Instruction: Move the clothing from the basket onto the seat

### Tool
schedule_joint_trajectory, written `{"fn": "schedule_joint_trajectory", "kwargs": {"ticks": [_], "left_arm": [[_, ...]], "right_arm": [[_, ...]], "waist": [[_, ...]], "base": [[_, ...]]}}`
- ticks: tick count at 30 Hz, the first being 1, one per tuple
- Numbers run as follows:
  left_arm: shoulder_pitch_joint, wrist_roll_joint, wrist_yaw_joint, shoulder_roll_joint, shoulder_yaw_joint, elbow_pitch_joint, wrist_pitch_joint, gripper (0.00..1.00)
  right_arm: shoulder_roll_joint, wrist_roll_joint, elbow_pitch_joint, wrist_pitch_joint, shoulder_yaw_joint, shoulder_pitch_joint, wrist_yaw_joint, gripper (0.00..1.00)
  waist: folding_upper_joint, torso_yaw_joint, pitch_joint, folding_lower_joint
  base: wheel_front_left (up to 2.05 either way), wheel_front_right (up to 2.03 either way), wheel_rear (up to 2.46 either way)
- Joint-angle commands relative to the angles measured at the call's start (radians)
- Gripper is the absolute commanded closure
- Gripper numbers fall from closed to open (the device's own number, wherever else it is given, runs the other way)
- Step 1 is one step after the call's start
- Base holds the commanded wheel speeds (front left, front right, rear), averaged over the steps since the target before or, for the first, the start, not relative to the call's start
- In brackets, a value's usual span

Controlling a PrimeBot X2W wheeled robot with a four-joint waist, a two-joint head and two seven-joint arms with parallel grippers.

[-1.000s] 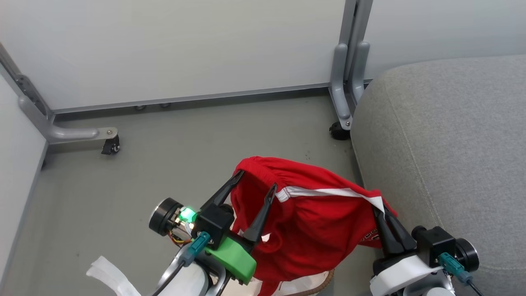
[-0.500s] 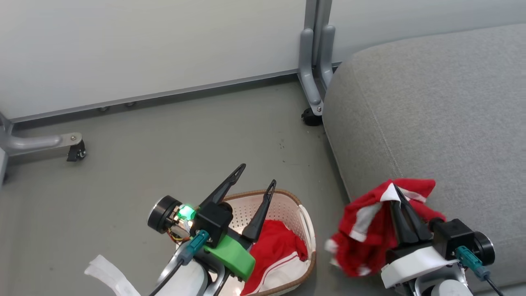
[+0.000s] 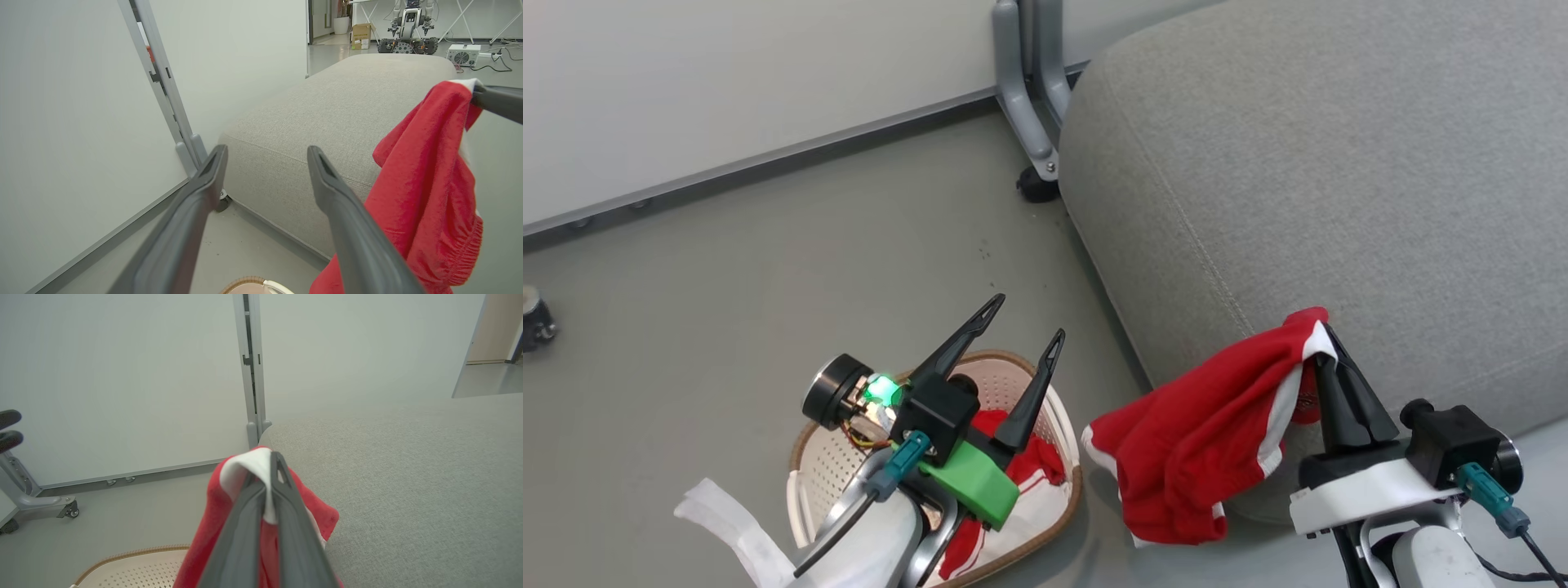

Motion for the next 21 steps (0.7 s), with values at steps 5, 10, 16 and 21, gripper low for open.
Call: {"fn": "schedule_joint_trajectory", "kwargs": {"ticks": [5,10,16,21], "left_arm": [[-0.036,0.018,-0.006,0.027,-0.005,-0.004,0.015,0.0],[-0.059,0.025,-0.018,0.038,-0.016,-0.013,0.027,0.0],[-0.09,0.037,-0.033,0.049,-0.035,-0.027,0.044,0.0],[-0.136,0.063,-0.044,0.07,-0.054,-0.06,0.058,0.0]], "right_arm": [[-0.001,0.025,-0.02,-0.003,0.002,-0.027,0.0,1.0],[-0.001,0.046,-0.024,-0.003,-0.01,-0.038,0.0,1.0],[-0.001,0.051,-0.044,-0.003,-0.049,-0.08,0.0,1.0],[-0.001,-0.01,-0.089,-0.003,-0.141,-0.212,0.0,1.0]], "waist": [[0.0,-0.122,0.091,0.0],[0.0,-0.156,0.14,0.0],[0.0,-0.145,0.223,0.0],[0.0,-0.107,0.332,0.0]], "base": [[0.0,0.0,0.0],[0.0,0.0,0.0],[0.0,0.0,0.0],[0.0,0.0,0.0]]}}
